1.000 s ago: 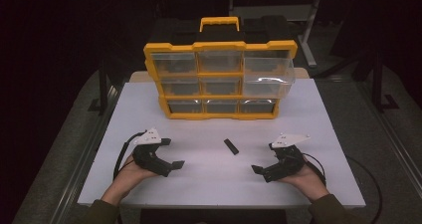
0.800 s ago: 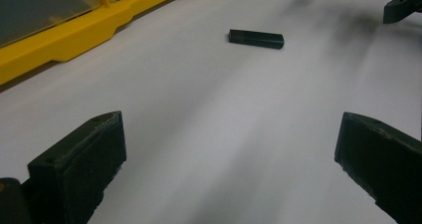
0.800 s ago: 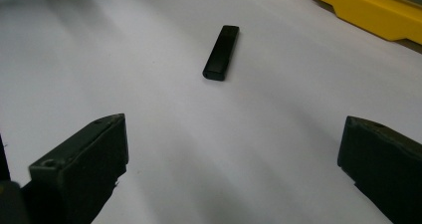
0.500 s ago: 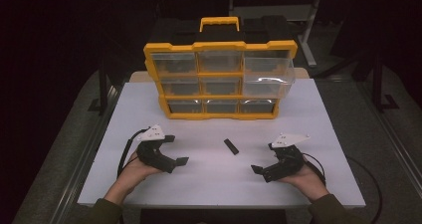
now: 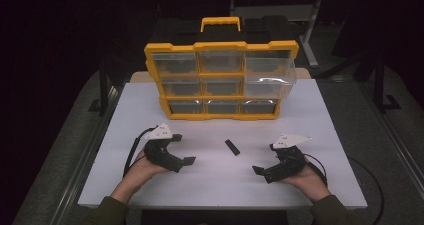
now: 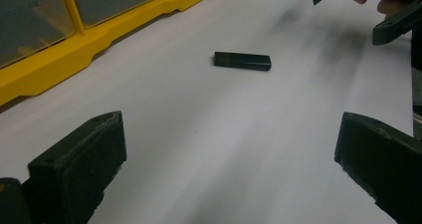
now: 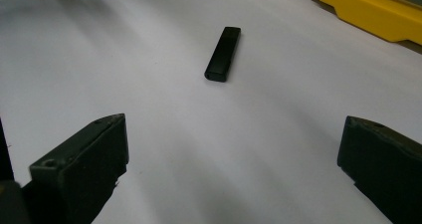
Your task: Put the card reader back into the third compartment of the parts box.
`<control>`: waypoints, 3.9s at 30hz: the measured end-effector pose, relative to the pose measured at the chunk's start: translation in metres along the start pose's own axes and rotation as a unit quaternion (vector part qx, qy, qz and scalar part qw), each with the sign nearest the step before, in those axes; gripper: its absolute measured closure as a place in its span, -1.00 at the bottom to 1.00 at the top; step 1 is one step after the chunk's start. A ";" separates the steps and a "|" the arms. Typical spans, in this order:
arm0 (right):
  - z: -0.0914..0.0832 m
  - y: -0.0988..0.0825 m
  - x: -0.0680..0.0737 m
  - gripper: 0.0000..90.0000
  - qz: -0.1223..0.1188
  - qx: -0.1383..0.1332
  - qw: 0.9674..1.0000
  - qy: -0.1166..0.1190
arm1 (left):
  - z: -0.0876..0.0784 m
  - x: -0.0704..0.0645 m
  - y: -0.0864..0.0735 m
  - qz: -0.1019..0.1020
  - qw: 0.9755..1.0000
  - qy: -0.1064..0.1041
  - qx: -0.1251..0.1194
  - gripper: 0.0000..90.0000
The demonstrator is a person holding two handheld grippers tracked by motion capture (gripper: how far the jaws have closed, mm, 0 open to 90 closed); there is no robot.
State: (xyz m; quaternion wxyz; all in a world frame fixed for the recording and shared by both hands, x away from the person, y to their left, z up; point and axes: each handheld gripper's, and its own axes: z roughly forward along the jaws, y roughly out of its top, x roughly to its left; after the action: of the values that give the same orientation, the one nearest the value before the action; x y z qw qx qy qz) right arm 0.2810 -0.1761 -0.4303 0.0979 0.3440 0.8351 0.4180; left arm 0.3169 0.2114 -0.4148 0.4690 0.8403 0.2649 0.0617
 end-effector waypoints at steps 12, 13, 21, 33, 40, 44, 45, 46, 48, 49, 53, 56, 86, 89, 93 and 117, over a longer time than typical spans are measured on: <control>0.000 0.000 0.001 -1.00 -0.001 0.001 1.000 0.001 | 0.007 -0.002 0.006 0.003 1.000 -0.005 0.000 -1.00; 0.000 0.000 0.001 -1.00 -0.002 0.001 1.000 0.002 | 0.007 -0.002 0.006 0.003 1.000 -0.005 0.000 -1.00; 0.001 0.000 0.001 -1.00 -0.003 0.002 1.000 0.003 | 0.012 -0.004 0.009 0.003 1.000 -0.008 -0.002 -1.00; 0.001 0.000 0.001 -1.00 -0.004 0.003 1.000 0.004 | 0.020 -0.006 0.016 0.002 1.000 -0.012 -0.003 -1.00; 0.001 0.000 0.001 -1.00 -0.005 0.004 1.000 0.005 | 0.025 -0.006 0.020 0.001 1.000 -0.012 -0.004 -1.00; 0.001 0.000 0.001 -1.00 -0.005 0.004 1.000 0.006 | 0.028 -0.007 0.022 0.001 1.000 -0.011 -0.004 -1.00; 0.001 0.000 0.001 -1.00 -0.005 0.003 1.000 0.006 | 0.028 -0.007 0.022 0.001 1.000 -0.012 -0.005 -1.00; 0.001 0.000 0.001 -1.00 -0.005 0.003 1.000 0.006 | 0.029 -0.007 0.023 0.000 1.000 -0.012 -0.006 -1.00; 0.001 0.000 0.001 -1.00 -0.004 0.003 1.000 0.006 | 0.031 -0.008 0.024 0.002 1.000 -0.014 -0.005 -1.00; 0.001 0.000 0.001 -1.00 -0.004 0.003 1.000 0.006 | 0.032 -0.008 0.025 0.002 1.000 -0.014 -0.006 -1.00; 0.001 0.000 0.001 -1.00 -0.004 0.003 1.000 0.007 | 0.035 -0.009 0.026 0.003 1.000 -0.016 -0.005 -1.00; 0.001 0.000 0.001 -1.00 -0.005 0.004 1.000 0.007 | 0.038 -0.010 0.028 0.002 1.000 -0.017 -0.006 -1.00; 0.001 0.000 0.001 -1.00 -0.003 0.004 1.000 0.009 | 0.061 -0.014 0.043 0.000 1.000 -0.023 -0.010 -1.00; 0.001 0.000 0.001 -1.00 -0.003 0.004 1.000 0.009 | 0.063 -0.015 0.045 0.000 1.000 -0.025 -0.011 -1.00; 0.001 0.000 0.002 -1.00 -0.003 0.004 1.000 0.010 | 0.067 -0.016 0.047 0.000 1.000 -0.025 -0.010 -1.00; 0.000 0.000 0.002 -1.00 -0.001 0.001 1.000 0.016 | 0.095 -0.022 0.056 0.004 1.000 -0.021 -0.004 -1.00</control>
State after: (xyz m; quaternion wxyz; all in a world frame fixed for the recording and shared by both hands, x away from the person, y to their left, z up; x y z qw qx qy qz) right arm 0.2800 -0.1748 -0.4304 0.0849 0.3365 0.8375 0.4221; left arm 0.3535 0.1051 -0.4181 0.4778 0.8404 0.2514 0.0465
